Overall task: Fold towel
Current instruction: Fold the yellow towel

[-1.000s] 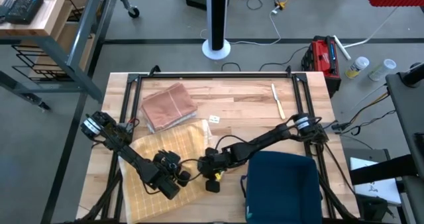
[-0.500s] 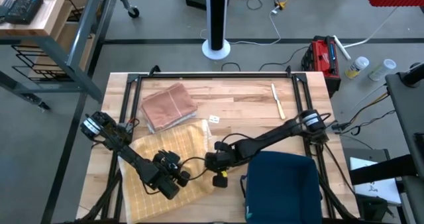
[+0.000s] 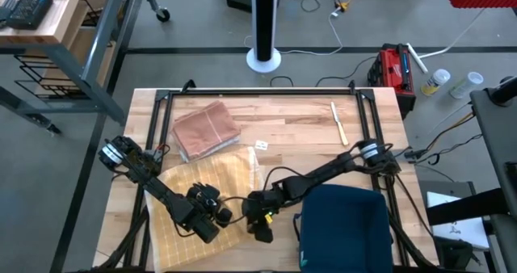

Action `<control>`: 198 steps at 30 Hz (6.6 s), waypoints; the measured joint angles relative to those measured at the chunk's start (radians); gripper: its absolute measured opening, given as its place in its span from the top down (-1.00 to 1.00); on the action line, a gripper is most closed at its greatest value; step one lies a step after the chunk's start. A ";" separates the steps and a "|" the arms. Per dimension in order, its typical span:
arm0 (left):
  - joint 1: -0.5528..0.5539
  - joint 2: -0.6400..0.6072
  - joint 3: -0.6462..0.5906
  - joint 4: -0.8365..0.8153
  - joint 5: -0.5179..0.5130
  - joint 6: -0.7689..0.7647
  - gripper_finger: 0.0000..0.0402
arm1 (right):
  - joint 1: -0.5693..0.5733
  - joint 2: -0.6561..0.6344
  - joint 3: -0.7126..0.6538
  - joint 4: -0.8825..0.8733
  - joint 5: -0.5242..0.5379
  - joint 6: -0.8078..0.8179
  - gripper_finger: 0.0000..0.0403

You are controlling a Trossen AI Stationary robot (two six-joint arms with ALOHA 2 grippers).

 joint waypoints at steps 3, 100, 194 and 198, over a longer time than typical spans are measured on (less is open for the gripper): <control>0.000 0.000 0.000 0.000 0.000 0.000 1.00 | 0.000 0.017 0.011 0.002 0.039 0.010 0.06; 0.137 0.142 0.229 0.064 0.154 0.277 1.00 | -0.060 -0.070 -0.180 -0.047 0.265 0.109 0.08; -0.058 0.066 0.141 -0.004 0.220 0.042 1.00 | 0.024 -0.050 -0.090 -0.246 -0.015 -0.073 1.00; -0.076 0.044 0.136 -0.031 0.241 0.005 1.00 | 0.022 -0.078 -0.045 -0.402 0.092 -0.091 1.00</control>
